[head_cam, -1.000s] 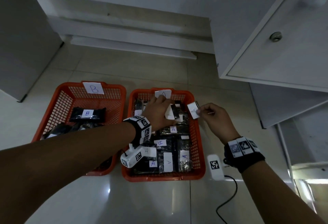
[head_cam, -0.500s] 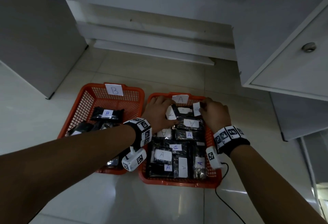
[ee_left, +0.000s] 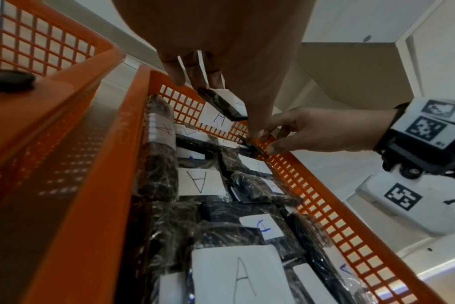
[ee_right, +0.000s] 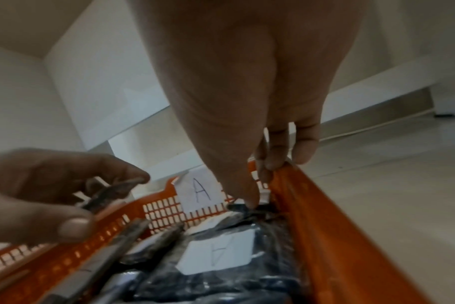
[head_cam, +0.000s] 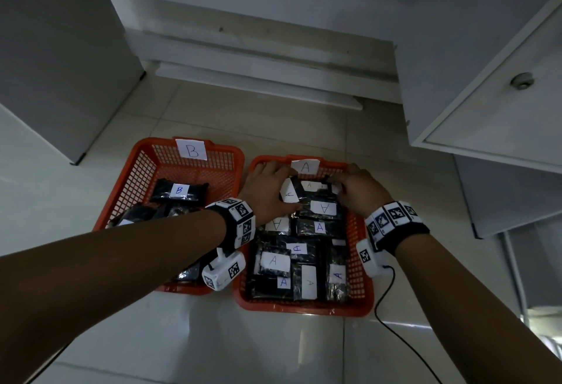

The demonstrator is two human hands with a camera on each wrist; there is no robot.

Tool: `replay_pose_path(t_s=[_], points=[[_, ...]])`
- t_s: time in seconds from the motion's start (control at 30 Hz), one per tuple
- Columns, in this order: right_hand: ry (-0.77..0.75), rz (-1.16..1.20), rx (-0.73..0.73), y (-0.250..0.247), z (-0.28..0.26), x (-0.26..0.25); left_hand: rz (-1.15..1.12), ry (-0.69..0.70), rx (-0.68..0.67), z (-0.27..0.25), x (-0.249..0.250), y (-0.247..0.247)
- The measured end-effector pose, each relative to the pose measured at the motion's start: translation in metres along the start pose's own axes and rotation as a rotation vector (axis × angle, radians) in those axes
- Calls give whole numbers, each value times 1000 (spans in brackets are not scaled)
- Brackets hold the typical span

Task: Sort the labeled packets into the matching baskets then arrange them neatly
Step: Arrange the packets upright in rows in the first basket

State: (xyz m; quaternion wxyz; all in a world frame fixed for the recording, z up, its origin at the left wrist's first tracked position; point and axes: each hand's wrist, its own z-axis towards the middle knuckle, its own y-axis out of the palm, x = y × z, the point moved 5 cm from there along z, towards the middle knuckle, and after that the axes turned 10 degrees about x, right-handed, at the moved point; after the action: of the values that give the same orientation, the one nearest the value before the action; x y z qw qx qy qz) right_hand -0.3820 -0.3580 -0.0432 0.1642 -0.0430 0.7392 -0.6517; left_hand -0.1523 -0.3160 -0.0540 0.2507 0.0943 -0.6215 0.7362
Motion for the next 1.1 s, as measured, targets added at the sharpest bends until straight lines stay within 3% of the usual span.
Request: replay_pose_path(t_s=[0.6,0.67,0.73,0.87,1.1], points=[[-57,-19,-75,-12,8,4,-37,-26,30,-4,2,-14],[-85,118,-31,-20,0,-6,-18,-10,16,-4,3,-13],[-97,400,-14,-28,-11,-21,-4,18,9,-4,10,-11],[29,814,-173,-28,-37,-41,-105,97,-10,-6,42,-2],[140,964,-146,-25,-65,-16,-99,141,-97,-4,68,4]])
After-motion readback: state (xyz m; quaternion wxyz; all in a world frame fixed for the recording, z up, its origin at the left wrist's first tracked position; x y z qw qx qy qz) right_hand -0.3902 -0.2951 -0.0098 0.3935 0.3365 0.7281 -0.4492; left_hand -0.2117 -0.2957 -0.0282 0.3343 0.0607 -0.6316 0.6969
